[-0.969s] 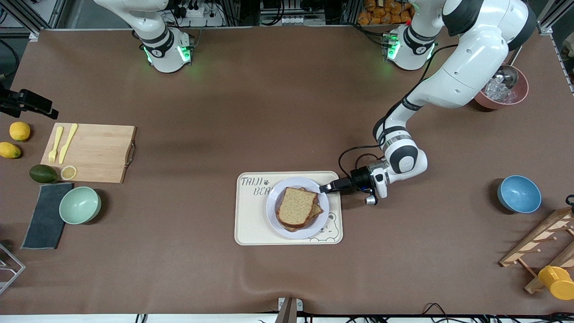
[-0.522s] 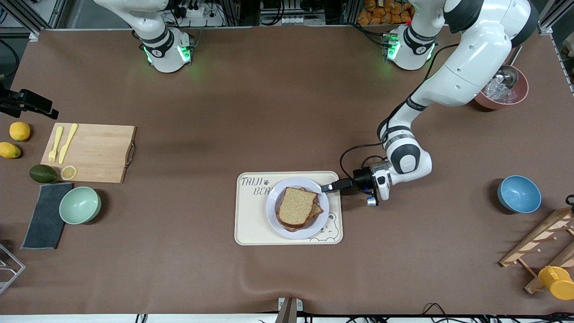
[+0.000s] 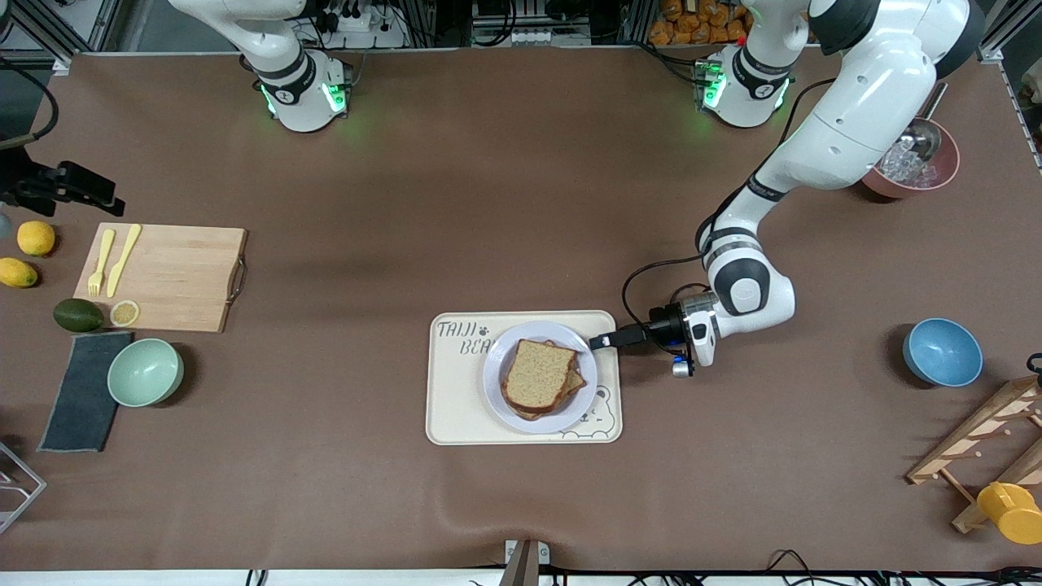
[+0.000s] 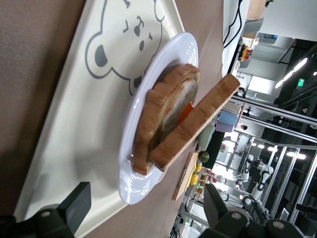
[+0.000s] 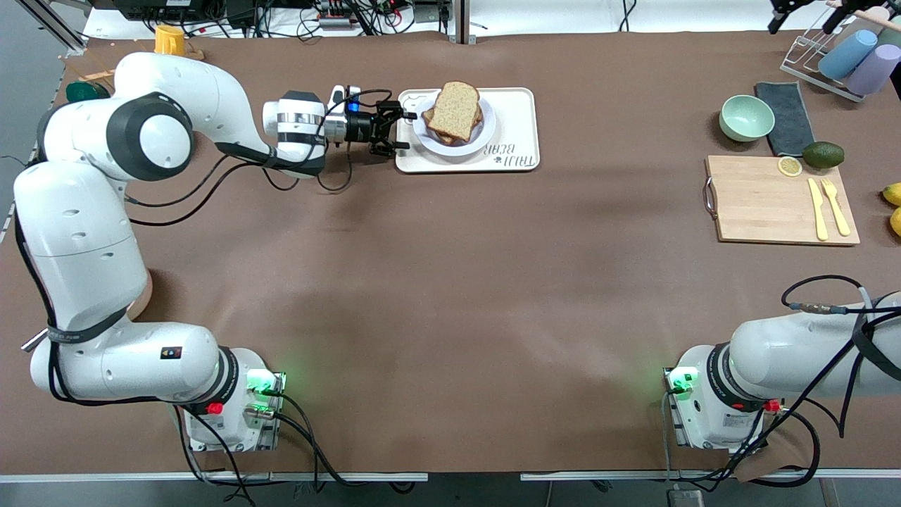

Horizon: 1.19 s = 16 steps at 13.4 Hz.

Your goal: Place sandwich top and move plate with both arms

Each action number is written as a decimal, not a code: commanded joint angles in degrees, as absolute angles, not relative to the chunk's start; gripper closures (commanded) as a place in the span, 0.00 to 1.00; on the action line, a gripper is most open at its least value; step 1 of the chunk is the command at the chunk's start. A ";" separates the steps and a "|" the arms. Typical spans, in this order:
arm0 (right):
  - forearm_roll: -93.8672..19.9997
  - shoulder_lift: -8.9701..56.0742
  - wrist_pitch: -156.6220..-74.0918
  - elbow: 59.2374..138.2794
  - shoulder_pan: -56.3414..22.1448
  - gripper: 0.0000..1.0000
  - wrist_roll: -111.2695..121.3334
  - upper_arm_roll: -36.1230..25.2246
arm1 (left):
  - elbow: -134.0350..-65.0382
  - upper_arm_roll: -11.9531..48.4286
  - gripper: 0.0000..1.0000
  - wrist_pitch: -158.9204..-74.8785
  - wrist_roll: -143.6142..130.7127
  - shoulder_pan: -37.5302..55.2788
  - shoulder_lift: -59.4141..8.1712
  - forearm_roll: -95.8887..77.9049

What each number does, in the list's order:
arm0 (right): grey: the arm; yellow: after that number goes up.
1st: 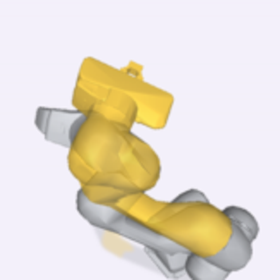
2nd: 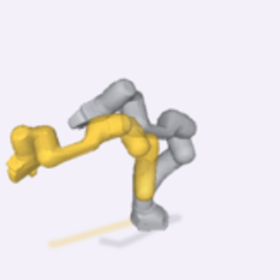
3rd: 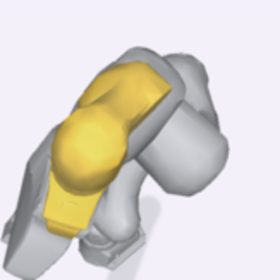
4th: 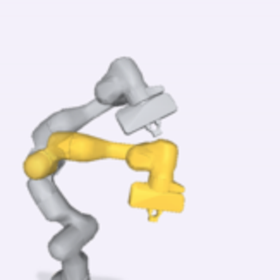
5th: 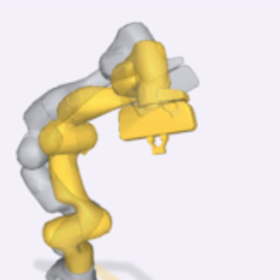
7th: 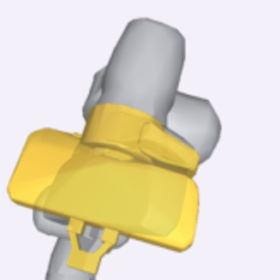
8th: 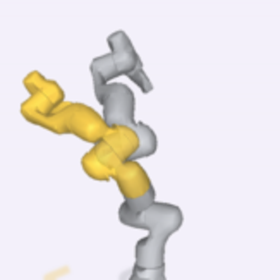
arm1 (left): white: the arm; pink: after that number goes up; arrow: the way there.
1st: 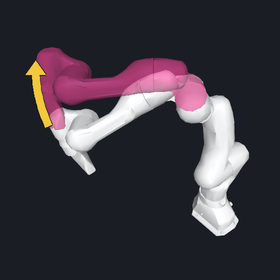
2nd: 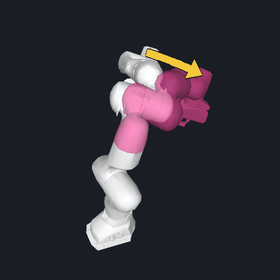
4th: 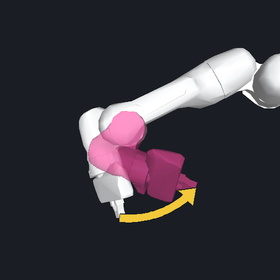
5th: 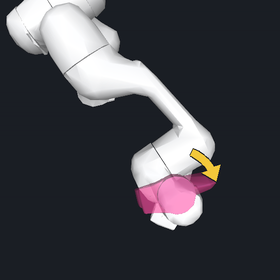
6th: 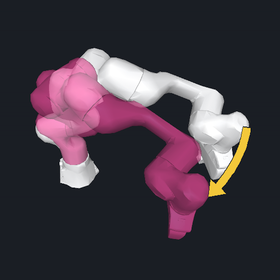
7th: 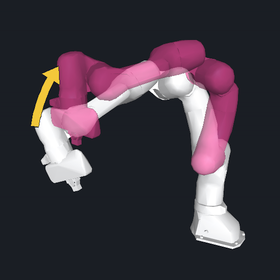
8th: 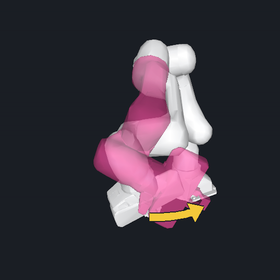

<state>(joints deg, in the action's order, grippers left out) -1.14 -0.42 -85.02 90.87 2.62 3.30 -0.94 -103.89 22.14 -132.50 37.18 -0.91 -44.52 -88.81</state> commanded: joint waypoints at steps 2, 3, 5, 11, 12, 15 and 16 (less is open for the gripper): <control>-2.20 0.35 -84.90 90.26 2.29 0.00 3.25 -0.97 | -105.73 21.80 0.00 -133.07 28.06 -0.97 -38.68 -82.20; -2.20 0.35 -84.90 90.26 2.29 0.00 3.25 -0.97 | -106.08 21.71 0.00 -133.07 26.12 -1.14 -37.54 -79.74; -2.20 0.26 -84.90 90.26 2.29 0.00 3.34 -0.97 | -107.14 20.13 0.00 -132.98 21.65 -1.49 -33.59 -74.82; -2.20 0.26 -84.81 90.26 2.29 0.00 3.34 -0.97 | -107.32 19.95 0.00 -127.47 6.70 -7.54 -24.27 -52.95; -2.20 0.26 -84.73 90.26 2.29 0.00 3.34 -1.05 | -106.88 19.86 0.00 -125.01 4.50 -9.47 -22.78 -48.39; -2.20 0.26 -84.73 90.26 2.29 0.00 3.34 -0.97 | -101.54 19.86 0.00 -114.39 -1.56 -13.79 -19.35 -34.32; -2.20 0.26 -84.73 90.26 2.29 0.00 3.34 -0.97 | -99.08 19.86 0.00 -110.87 -3.58 -14.15 -18.29 -29.14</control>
